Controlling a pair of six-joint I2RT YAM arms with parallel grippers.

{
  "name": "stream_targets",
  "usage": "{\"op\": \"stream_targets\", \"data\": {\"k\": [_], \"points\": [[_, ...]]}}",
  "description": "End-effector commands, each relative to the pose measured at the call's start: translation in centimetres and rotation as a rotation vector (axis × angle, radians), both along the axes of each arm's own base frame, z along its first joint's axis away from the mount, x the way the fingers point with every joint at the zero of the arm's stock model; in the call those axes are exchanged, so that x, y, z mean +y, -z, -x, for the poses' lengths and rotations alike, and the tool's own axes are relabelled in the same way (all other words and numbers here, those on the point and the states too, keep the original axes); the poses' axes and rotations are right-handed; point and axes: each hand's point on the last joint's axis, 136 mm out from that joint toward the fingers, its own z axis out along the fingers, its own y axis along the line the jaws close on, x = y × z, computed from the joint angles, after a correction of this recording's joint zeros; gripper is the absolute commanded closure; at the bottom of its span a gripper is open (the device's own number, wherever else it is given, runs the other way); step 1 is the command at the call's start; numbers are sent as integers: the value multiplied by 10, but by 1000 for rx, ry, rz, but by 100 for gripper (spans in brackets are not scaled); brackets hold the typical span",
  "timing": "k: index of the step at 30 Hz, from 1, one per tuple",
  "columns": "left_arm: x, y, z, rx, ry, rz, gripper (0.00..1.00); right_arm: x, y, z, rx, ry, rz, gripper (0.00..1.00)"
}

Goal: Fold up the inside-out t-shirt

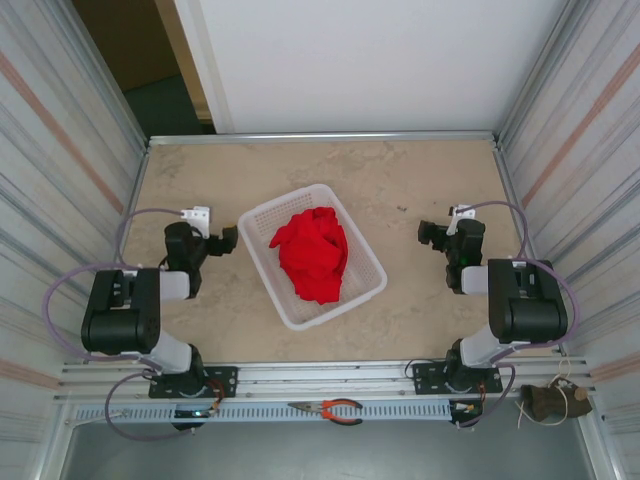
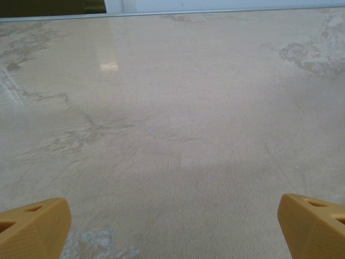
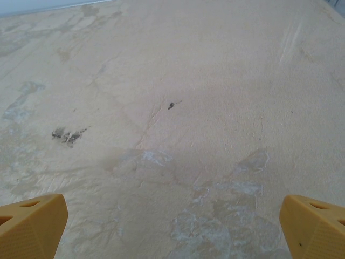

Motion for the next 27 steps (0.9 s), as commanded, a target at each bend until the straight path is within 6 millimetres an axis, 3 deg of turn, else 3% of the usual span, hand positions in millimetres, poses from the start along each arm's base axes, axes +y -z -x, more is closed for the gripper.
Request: {"op": "stream_targets", "data": {"k": [1,5,9,11,13,14,16,19,22,27], "points": [[1,-21,2,-44,1,20,1,-8,-24,-7,-22,30,8,1],[-2,-30,4,-11,27,10,1,-8,-46,-1,-45,56,41,1],[3,-52,11,-44,-10,5,1,-16,-111,9,-140,166,29,1],[13,-74,12,-66,-89,11,1,-37,-141,18,-158,364,-122,1],[23,-104,16,-71,-189,62,1,-61,-152,46,-50,642,-405,1],[26,-111,20,-55,-230,96,1,-50,-163,40,-14,544,-463,1],[25,-135,29,-23,-274,176,1,0,-192,25,4,237,-557,16],[13,-170,45,3,-269,266,1,80,-216,34,60,-16,-535,20],[1,-207,66,-9,-242,334,1,172,-221,64,162,-242,-425,17],[-16,-279,83,-85,-167,435,1,331,-193,141,313,-582,-315,9]]}}
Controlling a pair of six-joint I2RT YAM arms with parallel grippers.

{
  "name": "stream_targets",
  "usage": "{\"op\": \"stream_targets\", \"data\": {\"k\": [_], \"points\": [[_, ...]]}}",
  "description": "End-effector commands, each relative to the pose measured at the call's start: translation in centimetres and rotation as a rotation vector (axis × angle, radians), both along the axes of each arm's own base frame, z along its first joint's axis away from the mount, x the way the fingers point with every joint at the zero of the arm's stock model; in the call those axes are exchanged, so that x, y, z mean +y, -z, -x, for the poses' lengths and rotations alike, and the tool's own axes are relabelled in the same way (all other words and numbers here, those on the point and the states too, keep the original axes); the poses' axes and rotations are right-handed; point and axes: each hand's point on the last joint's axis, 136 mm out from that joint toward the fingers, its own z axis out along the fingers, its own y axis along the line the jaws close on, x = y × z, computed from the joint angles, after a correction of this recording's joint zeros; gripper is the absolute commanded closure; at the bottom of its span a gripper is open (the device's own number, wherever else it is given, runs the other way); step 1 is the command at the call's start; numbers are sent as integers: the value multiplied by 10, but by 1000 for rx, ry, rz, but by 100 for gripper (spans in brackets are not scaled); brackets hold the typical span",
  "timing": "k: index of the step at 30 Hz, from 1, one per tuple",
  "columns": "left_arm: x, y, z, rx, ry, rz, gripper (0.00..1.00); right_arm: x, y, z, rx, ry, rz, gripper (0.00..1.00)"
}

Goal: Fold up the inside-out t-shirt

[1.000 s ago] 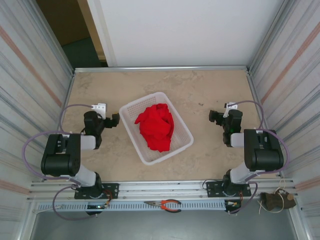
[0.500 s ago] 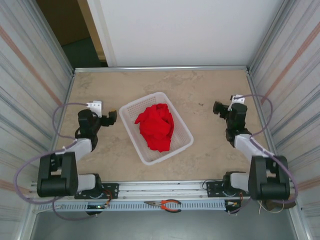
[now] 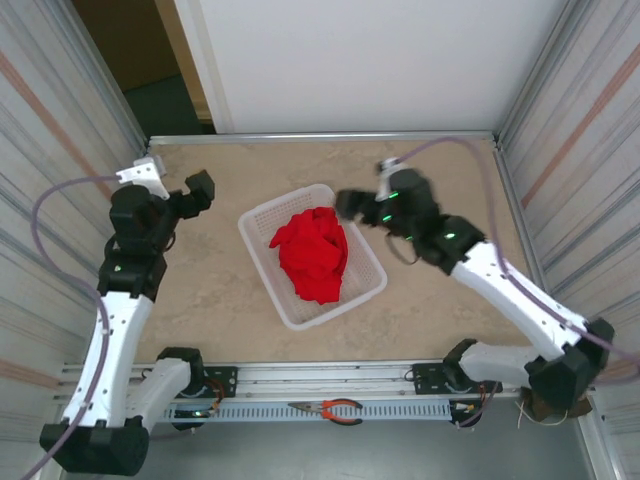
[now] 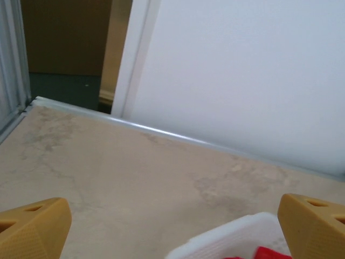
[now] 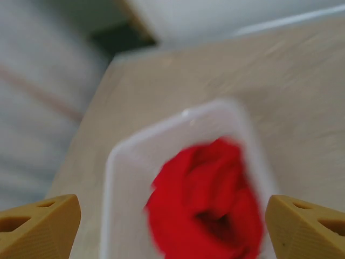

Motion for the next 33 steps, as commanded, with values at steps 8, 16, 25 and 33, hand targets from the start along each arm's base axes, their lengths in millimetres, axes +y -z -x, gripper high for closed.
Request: {"op": "stream_targets", "data": {"k": [8,16,25,33], "points": [[-14,-99,24,-55,56,190,1,217,119,127,235,-358,221,8],[-22,-90,27,-19,90,256,1,250,180,102,279,-149,342,8],[-28,-39,33,96,103,298,1,154,186,-27,256,484,337,8],[-32,1,47,182,109,320,1,51,177,-134,213,734,364,8]]}}
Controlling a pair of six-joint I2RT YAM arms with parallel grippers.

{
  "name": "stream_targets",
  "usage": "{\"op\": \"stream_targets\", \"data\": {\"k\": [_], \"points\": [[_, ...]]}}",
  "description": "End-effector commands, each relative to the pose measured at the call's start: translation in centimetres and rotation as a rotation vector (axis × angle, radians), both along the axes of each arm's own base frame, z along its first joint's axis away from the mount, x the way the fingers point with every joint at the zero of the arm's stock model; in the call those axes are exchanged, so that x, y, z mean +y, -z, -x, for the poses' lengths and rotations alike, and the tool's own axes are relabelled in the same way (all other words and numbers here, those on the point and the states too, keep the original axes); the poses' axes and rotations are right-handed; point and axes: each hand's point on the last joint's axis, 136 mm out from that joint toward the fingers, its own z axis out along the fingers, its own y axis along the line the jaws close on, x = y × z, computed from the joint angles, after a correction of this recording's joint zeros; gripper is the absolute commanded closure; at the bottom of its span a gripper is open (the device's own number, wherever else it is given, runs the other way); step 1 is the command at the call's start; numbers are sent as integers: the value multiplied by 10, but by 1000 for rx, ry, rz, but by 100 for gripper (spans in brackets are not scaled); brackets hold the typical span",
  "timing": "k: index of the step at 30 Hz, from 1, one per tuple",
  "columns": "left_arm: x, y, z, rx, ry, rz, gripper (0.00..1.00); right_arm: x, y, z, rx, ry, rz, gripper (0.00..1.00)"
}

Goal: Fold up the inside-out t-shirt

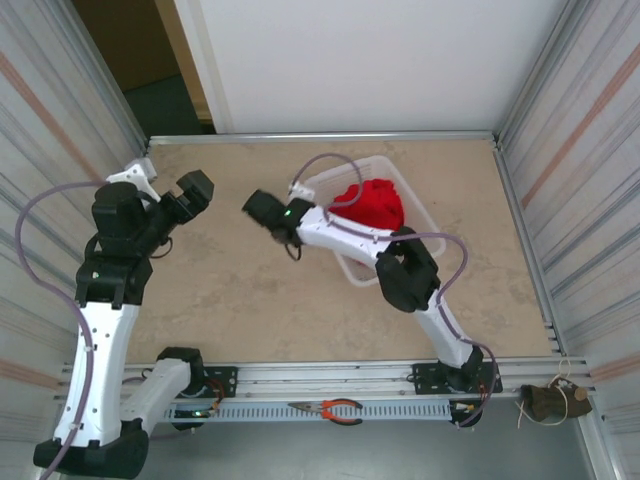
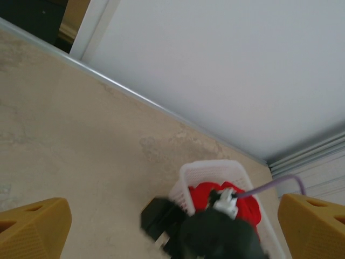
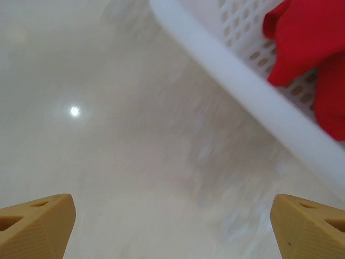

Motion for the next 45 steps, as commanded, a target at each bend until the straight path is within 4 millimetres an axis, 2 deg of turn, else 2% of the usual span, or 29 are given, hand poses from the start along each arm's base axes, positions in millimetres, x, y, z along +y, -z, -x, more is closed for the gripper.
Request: {"op": "stream_targets", "data": {"k": [1,3,5,6,8,11,12,14,16,17,18,20,22,24,26,28,30,32,34,38,41,44,45], "points": [[-5,10,12,23,24,21,1,-64,-2,-37,-19,101,122,7],[-6,19,15,42,28,17,1,-90,-1,-59,1,81,154,7],[-7,28,19,61,34,17,1,-123,0,-82,26,62,175,6],[-7,32,21,68,38,18,1,-131,2,-90,37,28,169,6],[-8,41,23,84,45,21,1,-164,8,-108,87,2,165,6],[-10,52,26,103,52,31,1,-205,20,-127,198,-49,112,7],[-11,53,27,104,58,34,1,-207,18,-130,215,-101,77,9],[-13,59,27,115,70,27,1,-197,-1,-128,200,-210,-9,9],[-14,71,26,140,78,14,1,-176,-35,-112,121,-326,-125,9],[-15,79,26,158,84,13,1,-172,-50,-106,85,-348,-158,9],[-16,87,26,178,92,13,1,-175,-75,-99,38,-342,-182,8],[-20,107,27,221,113,21,1,-196,-106,-92,-15,-288,-224,7],[-25,126,29,261,139,23,1,-235,-130,-91,-51,-184,-238,5],[-30,142,32,289,166,-3,1,-280,-142,-91,-63,-60,-168,0],[-33,157,35,311,184,-41,1,-320,-147,-91,-56,37,-80,1],[-22,173,35,356,81,-72,1,-357,-139,-91,-18,116,-53,0],[-15,184,39,392,-1,-85,1,-390,-122,-93,26,198,-81,4],[-21,186,42,393,22,-108,1,-420,-100,-94,88,287,-113,6],[-34,186,43,384,83,-96,1,-446,-89,-99,124,356,-133,6],[-63,191,46,385,202,18,1,-474,-58,-111,197,418,-127,2],[-79,193,45,388,257,73,1,-481,-31,-121,261,426,-107,1],[-94,187,44,380,315,48,1,-486,-11,-130,313,432,-95,0],[-99,184,43,374,334,28,1,-485,-5,-135,321,414,-99,4]]}}
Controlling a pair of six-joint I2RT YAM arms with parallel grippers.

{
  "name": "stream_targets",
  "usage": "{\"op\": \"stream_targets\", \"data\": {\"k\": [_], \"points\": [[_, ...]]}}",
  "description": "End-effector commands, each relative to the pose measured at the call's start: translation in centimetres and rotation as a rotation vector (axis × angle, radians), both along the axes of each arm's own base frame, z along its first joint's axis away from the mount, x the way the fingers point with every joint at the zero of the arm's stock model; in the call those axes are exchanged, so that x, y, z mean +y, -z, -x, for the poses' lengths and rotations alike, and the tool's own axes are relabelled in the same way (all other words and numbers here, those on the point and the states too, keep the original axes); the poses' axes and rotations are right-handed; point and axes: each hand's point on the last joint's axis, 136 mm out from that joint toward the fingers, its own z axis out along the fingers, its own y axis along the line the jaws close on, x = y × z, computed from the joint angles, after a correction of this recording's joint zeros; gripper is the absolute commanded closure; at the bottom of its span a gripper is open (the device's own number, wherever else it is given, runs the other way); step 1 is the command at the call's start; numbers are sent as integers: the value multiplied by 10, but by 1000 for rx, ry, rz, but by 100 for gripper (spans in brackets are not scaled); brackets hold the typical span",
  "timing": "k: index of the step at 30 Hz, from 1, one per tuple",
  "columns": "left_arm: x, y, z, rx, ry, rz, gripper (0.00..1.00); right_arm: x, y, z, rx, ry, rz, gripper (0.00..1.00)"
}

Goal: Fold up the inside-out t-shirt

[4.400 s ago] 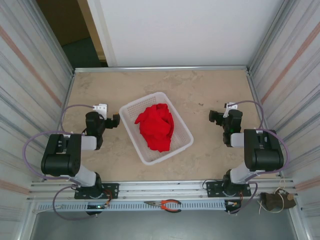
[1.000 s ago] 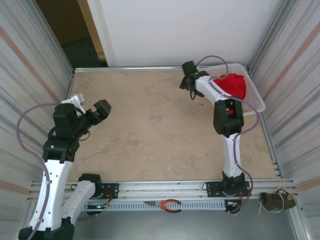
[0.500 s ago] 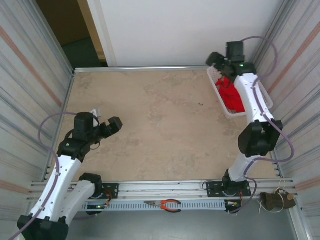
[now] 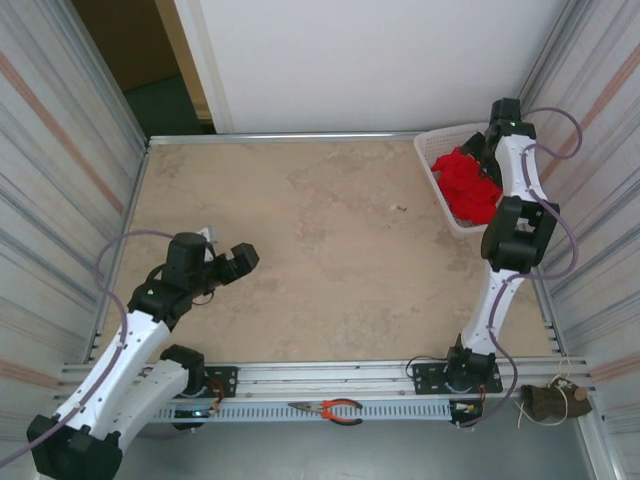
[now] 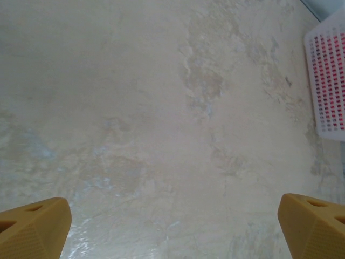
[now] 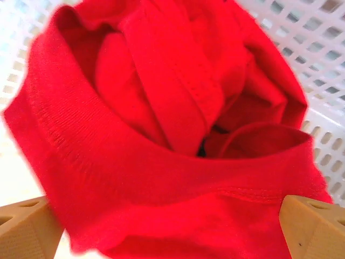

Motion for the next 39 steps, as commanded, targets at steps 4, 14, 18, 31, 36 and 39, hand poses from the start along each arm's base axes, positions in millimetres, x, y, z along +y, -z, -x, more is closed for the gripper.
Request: {"op": "stream_targets", "data": {"k": [4,14,18,31,36,39], "points": [[-33,-31,-9,-74,115,-3,1,11,6,-11,26,-70,-50,63],[-51,-32,-16,-98,162,-33,1,60,-218,-3,-585,-205,-68,100],[-52,-27,-19,-106,152,-28,1,120,-327,34,-828,-358,-75,100],[-51,-27,-28,-112,136,-59,1,296,-460,153,-1160,-821,-215,100],[-51,-24,-31,-104,125,-67,1,335,-389,134,-1041,-847,-248,100],[-48,-19,-31,-94,117,-90,1,348,-304,112,-913,-808,-274,100]]}}
